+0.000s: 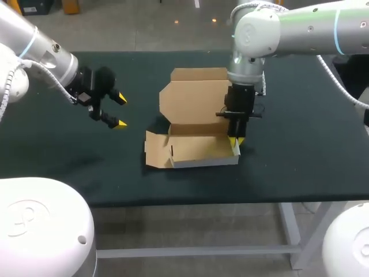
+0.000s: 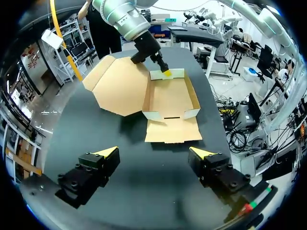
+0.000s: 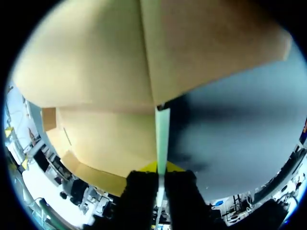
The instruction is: Assemble the packaging by folding the flat box into shape, placing the metal phone stand inside, and closing the box properly
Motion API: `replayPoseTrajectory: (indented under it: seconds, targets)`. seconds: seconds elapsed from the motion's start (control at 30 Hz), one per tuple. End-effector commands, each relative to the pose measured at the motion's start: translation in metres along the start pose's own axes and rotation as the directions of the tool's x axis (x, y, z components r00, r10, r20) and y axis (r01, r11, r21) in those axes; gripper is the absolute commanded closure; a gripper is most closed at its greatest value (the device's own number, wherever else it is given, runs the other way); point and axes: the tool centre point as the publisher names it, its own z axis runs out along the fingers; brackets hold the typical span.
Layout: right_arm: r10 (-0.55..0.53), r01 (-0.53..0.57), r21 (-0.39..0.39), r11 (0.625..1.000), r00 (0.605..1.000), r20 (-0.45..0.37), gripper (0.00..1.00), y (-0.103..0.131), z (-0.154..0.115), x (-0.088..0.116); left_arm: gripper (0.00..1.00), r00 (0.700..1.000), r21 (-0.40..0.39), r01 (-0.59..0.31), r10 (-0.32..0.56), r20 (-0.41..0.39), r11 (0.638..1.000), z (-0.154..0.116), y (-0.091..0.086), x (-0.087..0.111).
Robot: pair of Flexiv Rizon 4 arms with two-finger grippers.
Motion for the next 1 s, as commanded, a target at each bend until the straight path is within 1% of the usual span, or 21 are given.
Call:
replayPoseTrajectory:
  seconds: [0.03, 0.37, 0.6, 0.77, 1.0]
  targets:
    - [0.000, 0.000, 0.010, 1.000, 1.000, 0.004, 1.00, 0.0029, 0.0013, 0.0015, 0.00, 1.000, -0.005, 0.000, 0.000, -0.001, 1.000, -0.0009, -0.0008, 0.0004]
    - [-0.004, 0.004, 0.006, 1.000, 1.000, 0.003, 1.00, 0.0035, 0.0024, 0.0020, 0.00, 1.000, -0.005, 0.000, 0.000, -0.001, 1.000, -0.0009, -0.0008, 0.0004]
    - [0.003, -0.003, -0.044, 0.999, 1.000, 0.004, 1.00, 0.0035, 0.0022, 0.0036, 0.00, 1.000, -0.005, 0.000, 0.000, -0.001, 1.000, -0.0009, -0.0008, 0.0004]
    - [0.004, -0.004, -0.058, 0.998, 1.000, 0.001, 1.00, 0.0051, 0.0032, 0.0044, 0.00, 1.000, -0.005, 0.000, 0.000, -0.001, 1.000, -0.0009, -0.0008, 0.0004]
    - [0.010, -0.010, -0.096, 0.995, 1.000, -0.003, 0.94, 0.0069, 0.0038, 0.0050, 0.00, 1.000, -0.005, 0.000, 0.000, -0.001, 1.000, -0.0009, -0.0008, 0.0004]
